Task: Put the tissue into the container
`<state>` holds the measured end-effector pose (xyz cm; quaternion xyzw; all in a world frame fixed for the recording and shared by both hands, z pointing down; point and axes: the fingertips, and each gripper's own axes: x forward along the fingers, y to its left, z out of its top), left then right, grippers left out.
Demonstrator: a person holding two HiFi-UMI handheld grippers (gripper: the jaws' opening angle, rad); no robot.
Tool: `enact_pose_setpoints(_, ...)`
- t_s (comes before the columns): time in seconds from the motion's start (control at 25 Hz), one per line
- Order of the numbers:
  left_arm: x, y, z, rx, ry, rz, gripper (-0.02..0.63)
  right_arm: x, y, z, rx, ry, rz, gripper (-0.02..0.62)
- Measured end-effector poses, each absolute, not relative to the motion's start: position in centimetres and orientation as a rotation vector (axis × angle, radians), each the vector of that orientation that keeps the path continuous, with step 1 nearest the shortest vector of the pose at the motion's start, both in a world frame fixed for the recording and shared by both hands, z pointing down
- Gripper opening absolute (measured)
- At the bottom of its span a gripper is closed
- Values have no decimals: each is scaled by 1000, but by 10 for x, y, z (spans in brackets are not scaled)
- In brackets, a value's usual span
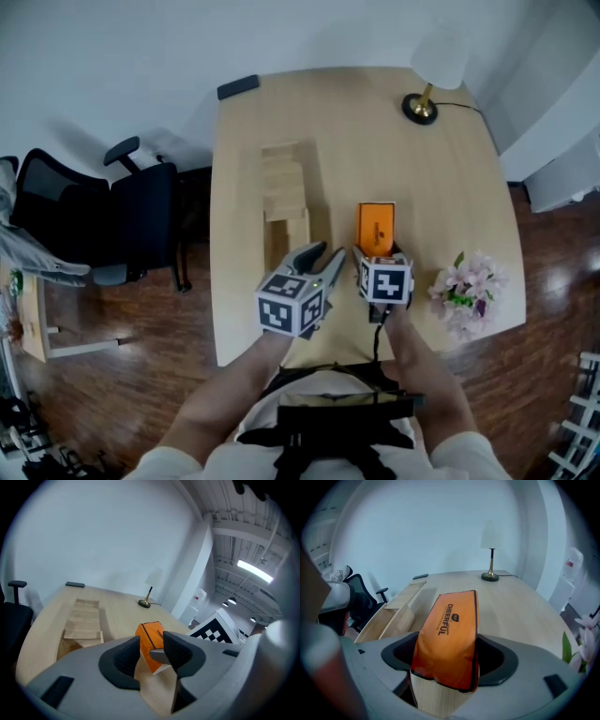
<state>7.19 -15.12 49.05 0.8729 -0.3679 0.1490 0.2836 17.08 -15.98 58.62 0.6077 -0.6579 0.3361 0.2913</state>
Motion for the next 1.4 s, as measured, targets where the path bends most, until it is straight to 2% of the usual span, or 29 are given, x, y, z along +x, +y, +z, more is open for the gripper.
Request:
enact_pose_setpoints(0.32,30,-141,464,2331,-1085,319,161,138,-164,532,1619,-1891,789,390)
enact_pose_setpoints(0.72,-39,-128,445,2293,-1233,258,160,68,-159,508,1538,-1997,726,385)
enact_pose_setpoints(1.04,-95,-129,447,2248,-1319,253,160,11,-153,513,1470,-2027,743,383)
enact_pose_setpoints(1.4,-109,-122,466,2254,-1272,323,160,-25,-147,538,1450,-2000,800,380)
